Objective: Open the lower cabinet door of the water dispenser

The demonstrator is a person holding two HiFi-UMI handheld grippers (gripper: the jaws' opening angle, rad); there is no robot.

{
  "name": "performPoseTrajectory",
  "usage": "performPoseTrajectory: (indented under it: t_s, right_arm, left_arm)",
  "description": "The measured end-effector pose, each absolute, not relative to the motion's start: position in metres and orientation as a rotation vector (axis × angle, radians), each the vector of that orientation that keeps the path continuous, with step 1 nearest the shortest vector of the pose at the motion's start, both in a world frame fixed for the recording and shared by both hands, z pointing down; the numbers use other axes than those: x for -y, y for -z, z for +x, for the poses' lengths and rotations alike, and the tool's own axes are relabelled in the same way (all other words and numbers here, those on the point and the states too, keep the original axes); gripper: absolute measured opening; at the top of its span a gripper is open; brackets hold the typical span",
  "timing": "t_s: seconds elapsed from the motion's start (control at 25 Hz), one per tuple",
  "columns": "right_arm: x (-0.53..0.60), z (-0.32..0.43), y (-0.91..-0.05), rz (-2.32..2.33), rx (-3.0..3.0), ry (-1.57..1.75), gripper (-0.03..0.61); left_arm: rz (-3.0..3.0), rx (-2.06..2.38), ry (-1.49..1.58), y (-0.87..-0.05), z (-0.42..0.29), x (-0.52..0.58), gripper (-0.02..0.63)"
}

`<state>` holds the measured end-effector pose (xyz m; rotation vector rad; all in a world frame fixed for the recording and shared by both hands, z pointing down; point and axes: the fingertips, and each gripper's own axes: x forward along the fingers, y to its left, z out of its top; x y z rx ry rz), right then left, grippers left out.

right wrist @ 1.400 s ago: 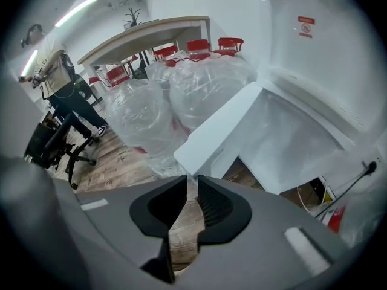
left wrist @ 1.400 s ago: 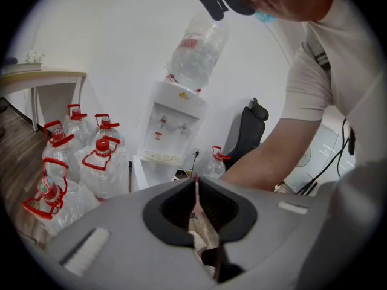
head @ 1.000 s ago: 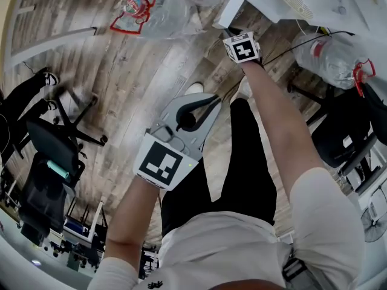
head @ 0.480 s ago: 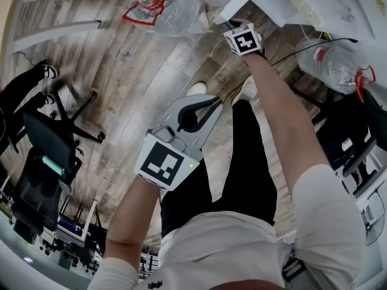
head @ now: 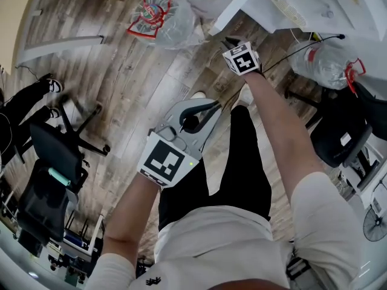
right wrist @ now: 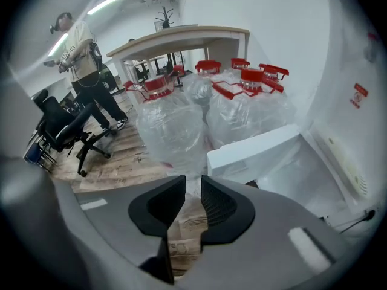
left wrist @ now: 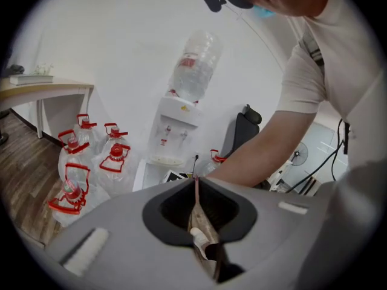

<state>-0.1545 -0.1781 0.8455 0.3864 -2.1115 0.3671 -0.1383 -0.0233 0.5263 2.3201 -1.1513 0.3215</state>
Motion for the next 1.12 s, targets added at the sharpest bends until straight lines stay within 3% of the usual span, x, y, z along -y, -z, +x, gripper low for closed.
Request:
performPoseTrajectory:
  t_s: [0.68, 1.12]
  right_arm:
    - [0.072, 0.016, -0.579, 0.774, 2.311, -0.562, 0.066]
    - [-0.01, 0.046, -0.417, 0.925, 2.439, -0.53, 0.037]
  left_arm:
    - [2.571, 0.856, -0.456, -0.42, -0.094, 0.017, 0.057]
    - [2.637, 0.781, -0.504, -0.361, -0.089, -0.007, 0.057]
